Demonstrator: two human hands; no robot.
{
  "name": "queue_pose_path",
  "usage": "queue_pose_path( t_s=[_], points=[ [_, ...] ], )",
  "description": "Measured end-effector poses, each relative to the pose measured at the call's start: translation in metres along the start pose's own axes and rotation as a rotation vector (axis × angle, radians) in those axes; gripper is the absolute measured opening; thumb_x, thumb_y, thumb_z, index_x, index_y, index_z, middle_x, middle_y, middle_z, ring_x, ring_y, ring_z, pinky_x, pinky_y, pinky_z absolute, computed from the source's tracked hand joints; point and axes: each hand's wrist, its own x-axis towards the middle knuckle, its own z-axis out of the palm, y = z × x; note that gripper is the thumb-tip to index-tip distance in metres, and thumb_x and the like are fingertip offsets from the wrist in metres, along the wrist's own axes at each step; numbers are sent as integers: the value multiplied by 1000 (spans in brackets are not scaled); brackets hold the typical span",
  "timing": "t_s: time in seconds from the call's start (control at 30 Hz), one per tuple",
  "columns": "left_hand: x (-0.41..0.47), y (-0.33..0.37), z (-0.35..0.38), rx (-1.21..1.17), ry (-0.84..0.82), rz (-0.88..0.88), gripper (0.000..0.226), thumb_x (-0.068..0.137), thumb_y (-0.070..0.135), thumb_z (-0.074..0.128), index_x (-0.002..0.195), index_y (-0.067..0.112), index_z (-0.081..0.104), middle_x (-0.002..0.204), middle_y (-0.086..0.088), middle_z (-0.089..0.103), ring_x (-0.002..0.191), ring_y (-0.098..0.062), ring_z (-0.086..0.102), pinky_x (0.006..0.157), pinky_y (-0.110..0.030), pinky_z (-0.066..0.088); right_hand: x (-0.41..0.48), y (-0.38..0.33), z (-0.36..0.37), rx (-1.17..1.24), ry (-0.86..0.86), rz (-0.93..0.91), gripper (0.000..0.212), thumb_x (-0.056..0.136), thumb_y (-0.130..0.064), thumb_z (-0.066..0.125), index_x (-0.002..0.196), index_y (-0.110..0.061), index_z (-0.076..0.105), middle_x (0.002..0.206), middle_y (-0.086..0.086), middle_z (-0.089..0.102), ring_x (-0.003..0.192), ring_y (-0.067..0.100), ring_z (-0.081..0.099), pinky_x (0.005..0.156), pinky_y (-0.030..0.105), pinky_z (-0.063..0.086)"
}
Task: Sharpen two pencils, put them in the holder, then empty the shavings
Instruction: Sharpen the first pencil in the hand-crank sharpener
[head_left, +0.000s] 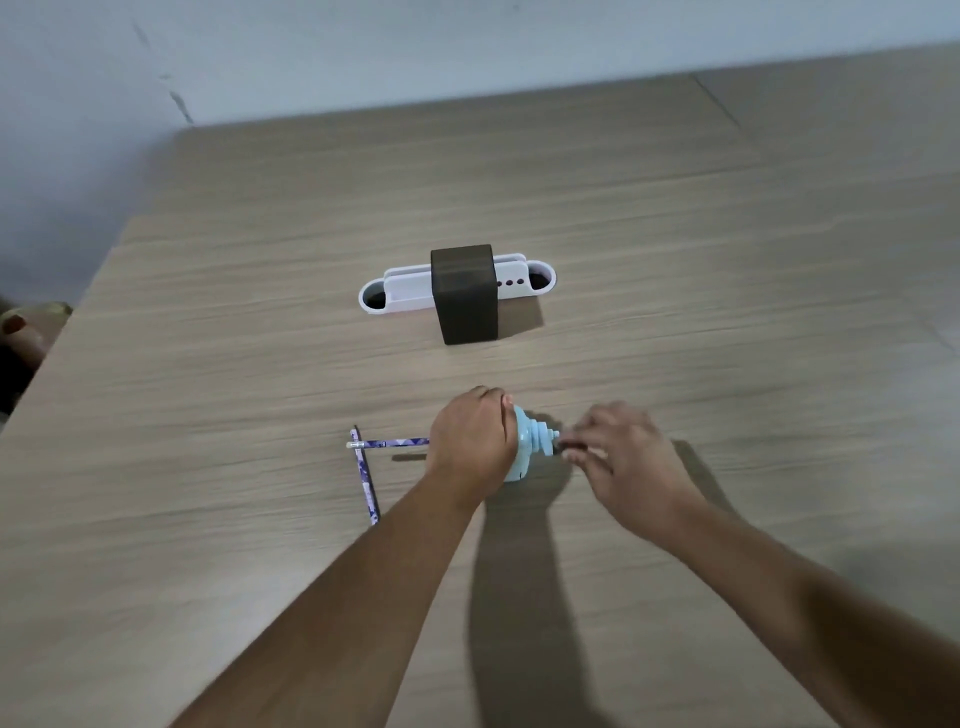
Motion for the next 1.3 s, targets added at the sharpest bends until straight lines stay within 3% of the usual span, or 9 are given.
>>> queue_pose_path(
  t_s=[0.1,0.23,0.4,0.57,0.77,0.97,1.1,1.2,1.3],
  points=[
    [0,-1,0,-3,-7,25,31,99,22,30,73,16,46,81,-10,58,78,-27,52,71,-34,35,46,5,-2,-16,21,114,19,88,-28,56,102,-23,70,101,-6,65,103,16,49,93,35,33],
    [1,2,3,61,18,-33,36,99,26,28,89,10,59,87,-8,60,74,-19,46,69,-29,32,62,26,33,-144,-114,176,23,91,-27,50,107,-29,67,112,-9,64,110,17,47,94,34,30],
    [0,3,2,50,35,-28,36,98,25,30,92,9,62,91,-9,64,81,-23,54,75,-34,41,-5,20,34,-68,-162,91,19,87,-26,57,99,-21,70,102,-1,66,104,22,51,89,33,34],
    [2,-1,0,40,15,15,32,98,23,30,82,12,55,88,-10,62,75,-21,47,69,-29,30,19,8,-12,95,-88,-66,12,83,-18,65,91,-16,74,89,2,67,90,18,52,86,29,37],
    [3,3,2,68,30,-18,35,98,25,30,90,9,60,92,-10,64,75,-20,46,70,-30,32,67,31,31,-39,-124,192,22,89,-25,54,105,-22,69,111,-1,65,111,23,48,98,39,39],
    [2,5,3,89,30,-21,34,97,25,31,88,9,60,92,-11,65,79,-24,53,71,-32,36,-7,26,37,-21,-151,72,22,81,-30,55,88,-19,74,101,0,62,104,25,49,89,34,36],
    [2,2,0,73,23,24,29,97,22,31,77,14,50,89,-12,63,75,-23,49,68,-30,29,5,7,-2,21,-16,-60,17,84,-26,60,90,-20,74,98,-4,57,103,16,44,88,27,23],
    [2,0,0,45,27,47,31,97,22,32,78,12,54,89,-12,64,84,-29,57,69,-33,34,53,12,-2,5,53,76,17,85,-25,61,96,-21,73,106,-5,55,113,15,38,90,24,17],
    [2,4,1,67,40,-3,35,98,25,32,90,9,62,93,-11,65,85,-27,58,73,-34,40,67,25,23,-109,-77,182,20,87,-28,57,101,-30,70,112,-7,52,118,17,35,98,34,21]
  ],
)
